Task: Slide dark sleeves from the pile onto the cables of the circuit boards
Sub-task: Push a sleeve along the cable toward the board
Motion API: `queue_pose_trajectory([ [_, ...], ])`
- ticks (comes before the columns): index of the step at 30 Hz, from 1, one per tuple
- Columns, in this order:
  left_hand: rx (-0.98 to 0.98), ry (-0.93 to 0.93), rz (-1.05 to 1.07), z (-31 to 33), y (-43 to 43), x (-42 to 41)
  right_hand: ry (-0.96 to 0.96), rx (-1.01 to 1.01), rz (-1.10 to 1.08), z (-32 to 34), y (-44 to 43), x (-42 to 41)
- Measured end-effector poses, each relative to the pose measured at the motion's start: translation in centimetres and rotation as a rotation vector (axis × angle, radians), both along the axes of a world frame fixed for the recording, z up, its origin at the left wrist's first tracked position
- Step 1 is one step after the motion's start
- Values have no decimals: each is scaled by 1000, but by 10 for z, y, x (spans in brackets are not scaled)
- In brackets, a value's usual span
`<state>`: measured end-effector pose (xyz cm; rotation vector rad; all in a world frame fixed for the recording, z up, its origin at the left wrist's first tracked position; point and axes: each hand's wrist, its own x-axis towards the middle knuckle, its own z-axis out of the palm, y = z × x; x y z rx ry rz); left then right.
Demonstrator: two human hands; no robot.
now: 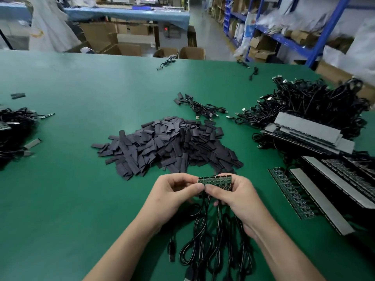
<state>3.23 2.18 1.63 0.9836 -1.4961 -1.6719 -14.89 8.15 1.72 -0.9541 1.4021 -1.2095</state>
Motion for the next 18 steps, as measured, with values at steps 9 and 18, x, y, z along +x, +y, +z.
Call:
queue_pose_trajectory([
  [9,113,61,-60,0,-6,3,-67,-45,38,-4,-5,1],
  [18,172,74,-50,2,-3,2,-130,-54,44,-4,-5,1],
])
